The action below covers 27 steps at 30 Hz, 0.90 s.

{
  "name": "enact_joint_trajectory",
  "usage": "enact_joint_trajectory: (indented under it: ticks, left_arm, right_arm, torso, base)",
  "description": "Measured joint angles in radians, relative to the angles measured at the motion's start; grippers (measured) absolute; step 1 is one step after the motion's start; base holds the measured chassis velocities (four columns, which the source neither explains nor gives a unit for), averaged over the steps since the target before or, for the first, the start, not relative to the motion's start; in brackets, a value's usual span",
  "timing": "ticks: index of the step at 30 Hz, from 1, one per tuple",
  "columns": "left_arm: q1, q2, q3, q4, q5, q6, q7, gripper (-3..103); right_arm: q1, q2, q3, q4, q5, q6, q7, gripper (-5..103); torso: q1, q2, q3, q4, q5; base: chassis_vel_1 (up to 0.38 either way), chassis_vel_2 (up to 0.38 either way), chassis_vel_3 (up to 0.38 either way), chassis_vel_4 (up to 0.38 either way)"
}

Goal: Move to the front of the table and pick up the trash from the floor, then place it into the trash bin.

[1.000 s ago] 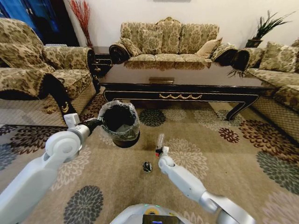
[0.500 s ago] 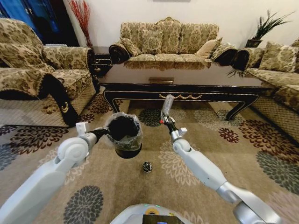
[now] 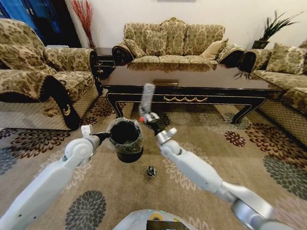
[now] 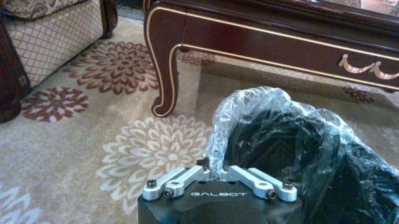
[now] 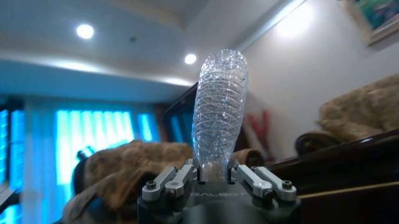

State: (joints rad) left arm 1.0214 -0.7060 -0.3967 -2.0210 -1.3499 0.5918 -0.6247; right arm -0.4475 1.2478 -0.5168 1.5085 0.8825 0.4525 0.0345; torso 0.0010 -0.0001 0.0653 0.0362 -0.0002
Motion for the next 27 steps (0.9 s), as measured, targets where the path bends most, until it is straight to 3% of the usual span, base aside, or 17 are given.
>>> enact_joint_trajectory:
  ticks: [9, 15, 18, 21, 27]
  left_arm:
    - [-0.011, -0.009, -0.014, 0.006, -0.005, 0.000, 0.001, 3]
    - [0.002, -0.008, -0.024, -0.010, -0.005, 0.000, 0.001, 3]
    - [0.004, -0.001, -0.031, -0.015, -0.004, -0.001, 0.001, 3]
    - [0.004, 0.003, -0.035, -0.015, -0.004, -0.001, 0.001, 3]
    - [0.008, 0.008, -0.042, -0.017, -0.002, -0.002, 0.001, 3]
  right_arm:
    - [0.017, 0.052, -0.054, -0.069, -0.027, 0.007, -0.006, 22]
    - [0.013, 0.048, -0.048, -0.077, -0.036, 0.008, -0.005, 37]
    - [0.013, 0.041, -0.043, -0.072, -0.036, 0.008, -0.002, 54]
    - [0.012, 0.036, -0.039, -0.068, -0.037, 0.009, -0.001, 60]
    - [-0.003, 0.007, -0.018, -0.049, -0.037, 0.011, -0.001, 86]
  torso:
    - [0.000, 0.000, 0.000, -0.0001, 0.0002]
    - [0.000, 0.000, 0.000, -0.0001, 0.0001]
    - [0.000, 0.000, 0.000, -0.0002, 0.0002]
    - [0.000, 0.000, 0.000, -0.0001, 0.0002]
    - [0.000, 0.000, 0.000, -0.0001, 0.0002]
  base:
    - [0.000, 0.000, 0.000, 0.000]
    - [0.000, 0.000, 0.000, 0.000]
    - [0.000, 0.000, 0.000, 0.000]
    - [0.000, 0.000, 0.000, 0.000]
    - [0.000, 0.000, 0.000, 0.000]
